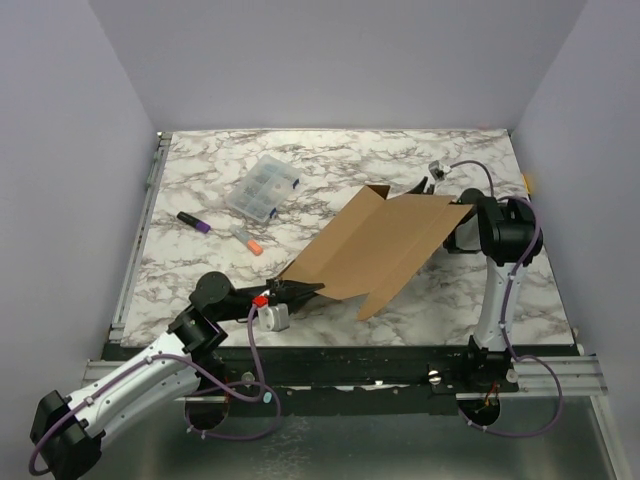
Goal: Fold the paper box
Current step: Fold the paper box at the center of the board.
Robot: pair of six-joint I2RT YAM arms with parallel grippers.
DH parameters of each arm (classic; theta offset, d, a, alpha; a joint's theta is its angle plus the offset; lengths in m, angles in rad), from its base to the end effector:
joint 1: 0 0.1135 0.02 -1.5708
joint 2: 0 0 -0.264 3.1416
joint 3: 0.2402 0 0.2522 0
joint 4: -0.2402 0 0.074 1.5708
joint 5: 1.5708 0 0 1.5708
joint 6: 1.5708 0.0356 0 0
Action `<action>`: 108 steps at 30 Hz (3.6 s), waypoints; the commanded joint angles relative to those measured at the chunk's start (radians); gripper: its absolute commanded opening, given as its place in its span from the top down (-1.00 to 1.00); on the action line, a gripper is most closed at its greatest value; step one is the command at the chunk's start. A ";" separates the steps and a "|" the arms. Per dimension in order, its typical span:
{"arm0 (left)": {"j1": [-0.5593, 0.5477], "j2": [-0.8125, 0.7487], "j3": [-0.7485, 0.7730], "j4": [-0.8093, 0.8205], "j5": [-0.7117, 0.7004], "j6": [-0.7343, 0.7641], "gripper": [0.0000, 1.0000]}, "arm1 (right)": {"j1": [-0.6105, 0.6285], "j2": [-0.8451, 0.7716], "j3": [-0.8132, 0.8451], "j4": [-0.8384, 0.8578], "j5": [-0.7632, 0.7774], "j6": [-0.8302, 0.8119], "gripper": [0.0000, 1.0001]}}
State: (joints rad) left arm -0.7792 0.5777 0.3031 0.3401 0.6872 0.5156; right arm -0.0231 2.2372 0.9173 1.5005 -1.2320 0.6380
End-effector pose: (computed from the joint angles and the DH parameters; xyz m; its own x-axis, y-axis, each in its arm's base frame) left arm 0.0924 -0.1230 0.2556 0.5304 0.0118 -0.8477 0.8415 0.1142 0.5281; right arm 0.3872 0.0246 0.1140 -0.4036 0.2073 -0.8911 -0.8459 0.2866 0.4498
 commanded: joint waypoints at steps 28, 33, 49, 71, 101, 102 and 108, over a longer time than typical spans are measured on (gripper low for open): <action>0.003 -0.013 0.010 0.075 -0.104 -0.220 1.00 | 0.089 0.075 0.163 0.282 -0.103 0.031 -1.00; 0.004 -0.018 0.012 0.063 -0.127 -0.222 1.00 | 0.071 0.064 0.159 0.282 -0.098 0.040 -0.99; 0.024 -0.028 0.044 0.091 -0.170 -0.317 1.00 | 0.063 0.112 0.271 0.282 -0.163 0.103 -0.99; 0.041 0.024 0.049 0.157 -0.193 -0.386 1.00 | 0.161 0.173 0.392 0.282 -0.218 0.184 -0.82; 0.045 0.059 0.027 0.288 -0.325 -0.563 1.00 | 0.237 0.091 0.239 0.275 0.088 0.058 0.19; 0.045 0.063 0.028 0.289 -0.326 -0.566 1.00 | 0.238 0.084 0.235 0.264 0.097 0.051 0.18; 0.045 0.087 0.035 0.317 -0.354 -0.612 1.00 | 0.238 0.062 0.229 0.220 0.074 0.025 -0.05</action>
State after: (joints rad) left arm -0.7349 0.6472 0.3416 0.6285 0.3691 -0.0196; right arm 0.2043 2.3535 1.1584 1.5146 -1.1828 0.6968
